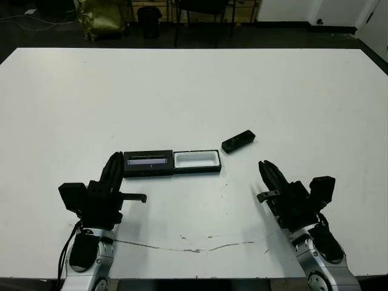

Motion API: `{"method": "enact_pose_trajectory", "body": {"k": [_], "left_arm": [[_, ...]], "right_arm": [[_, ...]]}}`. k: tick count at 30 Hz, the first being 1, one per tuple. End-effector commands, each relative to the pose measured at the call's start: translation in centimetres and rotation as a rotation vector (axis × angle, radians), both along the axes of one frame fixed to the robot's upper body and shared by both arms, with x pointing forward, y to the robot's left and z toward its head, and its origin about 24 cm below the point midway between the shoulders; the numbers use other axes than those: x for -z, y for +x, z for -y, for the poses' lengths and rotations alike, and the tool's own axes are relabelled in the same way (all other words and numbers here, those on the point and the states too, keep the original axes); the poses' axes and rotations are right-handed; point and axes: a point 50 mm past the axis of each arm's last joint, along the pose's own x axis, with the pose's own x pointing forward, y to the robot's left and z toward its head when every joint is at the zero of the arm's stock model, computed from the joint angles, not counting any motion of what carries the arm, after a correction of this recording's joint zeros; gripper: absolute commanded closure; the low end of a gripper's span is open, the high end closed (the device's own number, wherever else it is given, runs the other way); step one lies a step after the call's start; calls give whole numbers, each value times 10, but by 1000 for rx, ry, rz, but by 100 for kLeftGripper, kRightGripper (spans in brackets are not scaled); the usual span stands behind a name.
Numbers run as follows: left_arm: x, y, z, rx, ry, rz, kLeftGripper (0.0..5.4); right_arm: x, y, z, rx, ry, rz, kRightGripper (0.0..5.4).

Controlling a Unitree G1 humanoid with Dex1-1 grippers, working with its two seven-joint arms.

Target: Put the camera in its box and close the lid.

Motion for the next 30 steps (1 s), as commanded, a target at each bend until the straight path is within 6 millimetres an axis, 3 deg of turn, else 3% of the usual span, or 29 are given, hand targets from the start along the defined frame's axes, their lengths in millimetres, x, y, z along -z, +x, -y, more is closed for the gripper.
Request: {"method": "enact_pose_trajectory", "body": {"k": [1, 13, 17, 24, 30], "left_arm": [[6, -3, -2, -7, 11, -37, 538], [4, -2, -1, 2, 15, -32, 538], [4, -2, 0, 6, 7, -39, 538], [3, -1, 1, 8, 0, -33, 538], [2, -1, 1, -2, 18, -33, 538]], "right_arm": [[4, 0, 3, 13, -28, -13, 540], [0, 0, 2, -8, -39, 5, 540], [-16, 11, 12, 3, -121, 87, 540], [-81, 63, 47, -65, -362, 303, 540], [-125, 116, 52, -200, -621, 347, 540]]}}
